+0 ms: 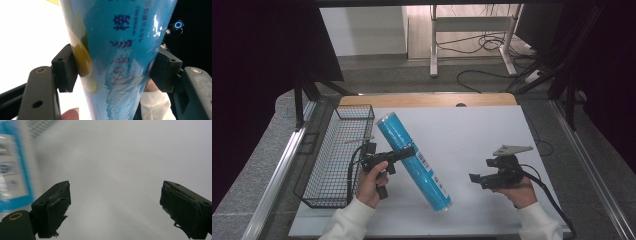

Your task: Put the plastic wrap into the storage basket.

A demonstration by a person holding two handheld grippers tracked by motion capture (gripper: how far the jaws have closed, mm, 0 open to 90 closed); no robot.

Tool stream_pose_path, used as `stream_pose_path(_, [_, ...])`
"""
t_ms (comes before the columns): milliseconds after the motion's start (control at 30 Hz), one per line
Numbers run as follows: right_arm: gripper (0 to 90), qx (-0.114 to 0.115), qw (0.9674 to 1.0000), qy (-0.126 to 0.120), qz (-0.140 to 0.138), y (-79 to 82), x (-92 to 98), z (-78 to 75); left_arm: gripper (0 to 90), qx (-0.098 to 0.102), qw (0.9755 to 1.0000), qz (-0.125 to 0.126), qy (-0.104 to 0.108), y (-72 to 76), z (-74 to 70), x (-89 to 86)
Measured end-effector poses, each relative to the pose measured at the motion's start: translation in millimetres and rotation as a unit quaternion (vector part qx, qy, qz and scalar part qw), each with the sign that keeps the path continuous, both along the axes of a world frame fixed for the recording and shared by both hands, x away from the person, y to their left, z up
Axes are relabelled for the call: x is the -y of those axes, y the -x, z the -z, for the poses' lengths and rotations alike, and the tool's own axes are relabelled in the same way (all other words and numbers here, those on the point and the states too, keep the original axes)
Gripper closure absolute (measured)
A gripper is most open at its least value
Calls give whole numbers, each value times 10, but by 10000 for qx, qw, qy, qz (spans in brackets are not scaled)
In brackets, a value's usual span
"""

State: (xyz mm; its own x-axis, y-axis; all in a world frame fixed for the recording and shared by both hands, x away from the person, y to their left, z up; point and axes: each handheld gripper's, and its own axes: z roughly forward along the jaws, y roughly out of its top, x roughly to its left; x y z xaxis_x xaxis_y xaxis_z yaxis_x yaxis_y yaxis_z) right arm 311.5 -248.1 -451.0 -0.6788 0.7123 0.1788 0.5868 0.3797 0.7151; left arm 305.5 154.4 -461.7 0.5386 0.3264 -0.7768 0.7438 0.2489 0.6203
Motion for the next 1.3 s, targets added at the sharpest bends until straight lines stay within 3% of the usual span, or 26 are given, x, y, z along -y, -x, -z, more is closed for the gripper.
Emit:
stream_pose_path(200, [106,-39,9998,27,201,-59,119,38,322,47,10000,-4,67,29,-56,-78])
stream_pose_path(567, [106,-15,9995,267,160,-83,125,73,322,31,9999,34,147,91,-138,-250])
stream_pose_path(1000, [107,-106,9991,341,210,-111,141,119,322,80,9998,-94,183,121,-215,-481])
stream_pose_path(1300, [106,-105,9991,330,256,-115,155,118,322,56,9993,-338,162,114,-363,-738])
